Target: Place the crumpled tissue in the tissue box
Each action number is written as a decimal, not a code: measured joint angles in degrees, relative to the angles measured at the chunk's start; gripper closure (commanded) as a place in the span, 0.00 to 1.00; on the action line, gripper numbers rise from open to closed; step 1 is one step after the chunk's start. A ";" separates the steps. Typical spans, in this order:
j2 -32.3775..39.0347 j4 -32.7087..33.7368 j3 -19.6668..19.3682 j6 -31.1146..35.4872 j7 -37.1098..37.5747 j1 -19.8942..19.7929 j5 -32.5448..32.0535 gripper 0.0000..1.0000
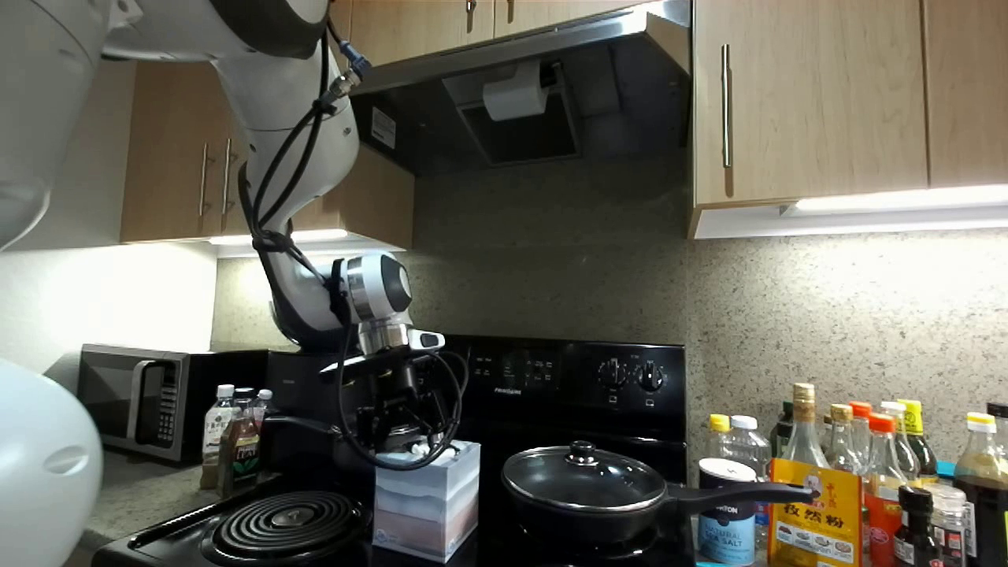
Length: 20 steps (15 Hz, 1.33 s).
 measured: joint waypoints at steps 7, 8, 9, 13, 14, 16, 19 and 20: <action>5.24 3.25 -1.46 -0.09 -0.31 -0.05 0.06 0.00; 5.58 3.77 -1.49 -0.55 -0.50 -0.05 0.15 0.00; 5.79 4.21 -1.51 -1.14 -0.72 -0.05 0.20 0.00; 6.06 4.72 -1.54 -1.34 -0.98 0.01 0.24 0.00; 6.02 4.78 -1.51 -1.28 -0.98 0.06 0.24 0.00; 5.66 4.88 -1.36 -1.19 -0.98 0.22 0.24 0.00; 3.50 4.67 -0.55 -1.14 -1.04 0.72 0.47 0.00; 2.34 4.44 -0.08 -1.12 -1.34 0.82 1.08 0.00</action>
